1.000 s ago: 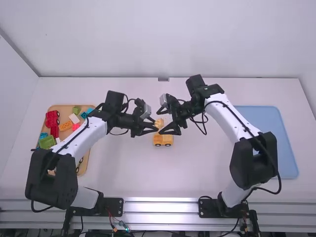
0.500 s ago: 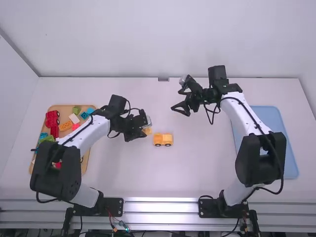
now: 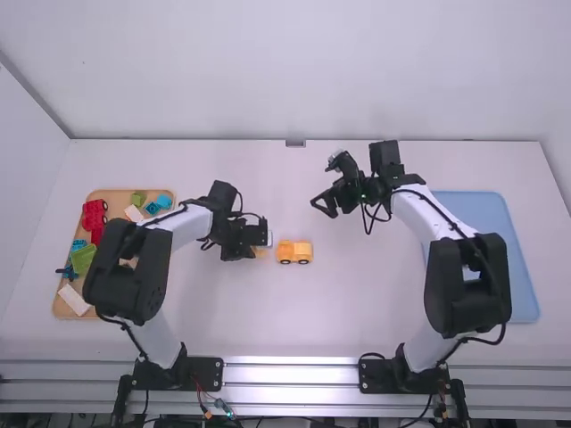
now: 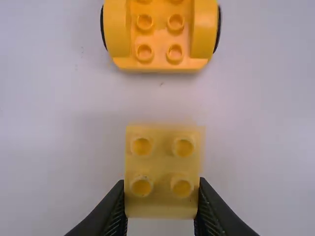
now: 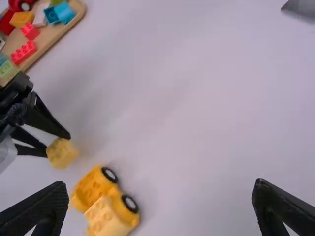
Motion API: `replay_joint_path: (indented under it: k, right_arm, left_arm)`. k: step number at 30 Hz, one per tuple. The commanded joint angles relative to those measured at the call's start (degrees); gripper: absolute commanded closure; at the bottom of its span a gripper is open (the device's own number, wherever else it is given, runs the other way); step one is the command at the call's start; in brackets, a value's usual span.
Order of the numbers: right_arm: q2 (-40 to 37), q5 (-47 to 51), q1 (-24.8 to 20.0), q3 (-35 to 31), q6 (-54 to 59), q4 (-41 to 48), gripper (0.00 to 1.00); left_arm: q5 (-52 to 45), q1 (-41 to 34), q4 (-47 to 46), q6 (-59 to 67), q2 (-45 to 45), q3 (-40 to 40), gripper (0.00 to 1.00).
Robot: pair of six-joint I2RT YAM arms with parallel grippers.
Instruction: Assemble lego blocks to make yellow taxi
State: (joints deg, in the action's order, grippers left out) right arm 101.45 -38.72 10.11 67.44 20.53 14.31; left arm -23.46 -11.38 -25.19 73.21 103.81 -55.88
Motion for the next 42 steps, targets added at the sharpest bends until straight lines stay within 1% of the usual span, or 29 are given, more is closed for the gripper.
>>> replay_joint_path:
  k: [1,4,5,6,9,10,11,12,14,16,17,18,19,20,22,25,27,28,30,31,32,34,35,36,37,39,42]
  right_arm:
    - [-2.6,1.8,0.3,-4.1,-3.4,-4.1,0.02]
    - [-5.7,7.6,1.3,-8.9,-7.2,-10.9,0.02]
    - [-6.2,8.6,1.5,-9.6,-7.8,-12.0,0.02]
    - [-7.6,10.7,1.9,-11.4,-8.9,-14.6,0.02]
    - [-10.5,13.0,3.0,-14.6,-8.8,-18.4,0.02]
    - [-10.9,13.2,3.3,-15.0,-8.7,-18.7,0.02]
    - [-11.4,13.5,3.7,-15.5,-8.8,-19.0,0.02]
    - [-11.7,13.5,4.0,-15.7,-8.8,-18.9,0.02]
    - [-11.9,13.5,4.2,-15.7,-8.8,-18.5,0.02]
    - [-12.0,13.5,4.2,-15.7,-8.8,-18.1,0.02]
    - [-12.0,13.3,4.2,-15.7,-8.7,-17.9,0.02]
    - [-12.0,13.2,4.2,-15.7,-8.7,-17.8,0.02]
    - [-12.0,13.1,4.2,-15.7,-8.7,-17.7,0.02]
    - [-12.0,13.1,4.2,-15.7,-8.7,-17.4,0.02]
    - [-12.0,13.3,4.2,-15.7,-8.3,-17.2,0.02]
    - [-12.0,13.3,4.2,-15.7,-8.3,-17.0,0.02]
    - [-12.0,13.2,4.2,-15.7,-8.3,-16.7,0.02]
    - [-12.0,13.1,4.2,-15.7,-8.3,-16.6,0.02]
    - [-12.0,13.1,4.2,-15.7,-8.3,-16.4,0.02]
    - [-12.0,13.1,4.2,-15.7,-8.3,-16.5,0.02]
    - [-12.0,13.1,4.2,-15.7,-8.3,-16.5,0.02]
    - [-12.0,13.1,4.2,-15.7,-8.3,-16.9,0.02]
    - [-12.0,13.1,4.2,-15.7,-8.3,-16.9,0.02]
    - [-12.0,13.1,4.2,-15.7,-8.3,-16.9,0.02]
    - [-12.0,13.1,4.2,-15.7,-8.3,-16.9,0.02]
    - [-12.0,13.1,4.2,-15.7,-8.3,-16.6,0.02]
    - [-12.0,13.1,4.2,-15.8,-8.3,-16.5,0.02]
  left_arm:
    - [0.4,-0.6,-0.3,1.8,1.4,-1.1,0.98]
    - [0.1,-0.6,-0.5,3.0,1.7,-1.1,0.98]
    - [0.1,-0.6,-0.5,3.2,1.7,-1.1,0.98]
    - [0.2,-0.6,-0.2,3.1,1.8,-1.1,0.93]
    - [0.2,-0.6,0.0,3.1,1.9,-1.1,0.82]
    - [0.2,-0.5,-0.1,3.1,1.9,-1.1,0.81]
    - [0.2,-0.3,-0.2,3.0,1.9,-1.0,0.76]
    - [0.1,-0.2,-0.3,2.9,1.9,-1.1,0.69]
    - [-0.1,-0.3,-0.3,2.8,1.9,-1.1,0.67]
    - [0.0,-0.2,-0.2,2.9,1.9,-1.0,0.55]
    - [-0.1,-0.3,-0.1,2.9,1.9,-1.0,0.45]
    - [-0.1,-0.3,-0.2,2.9,1.9,-1.0,0.41]
    - [-0.1,-0.5,-0.3,2.9,1.9,-1.0,0.31]
    - [0.0,-0.7,-0.3,2.9,1.9,-1.0,0.01]
    - [-0.8,-0.6,-0.2,2.9,1.9,-1.0,0.01]
    - [-6.4,0.5,0.8,3.6,1.9,-1.0,0.01]
    - [-13.2,2.2,0.6,5.2,1.9,-0.9,0.01]
    - [-14.8,2.8,0.5,5.4,1.9,-0.8,0.01]
    - [-22.4,5.9,1.0,7.7,1.9,0.5,0.01]
    - [-27.2,7.6,2.9,8.4,2.0,2.1,0.01]
    - [-27.6,7.8,3.3,8.5,2.1,2.3,0.01]
    - [-34.1,9.9,10.7,6.9,2.9,6.2,0.01]
    - [-35.5,10.4,14.5,4.2,3.3,7.8,0.01]
    - [-35.7,10.5,15.8,3.4,3.5,8.3,0.01]
    - [-35.7,10.9,20.4,-0.8,4.1,9.9,0.01]
    - [-35.5,11.1,25.4,-5.2,5.4,11.6,0.01]
    - [-36.2,11.1,29.4,-6.3,7.8,13.0,0.01]
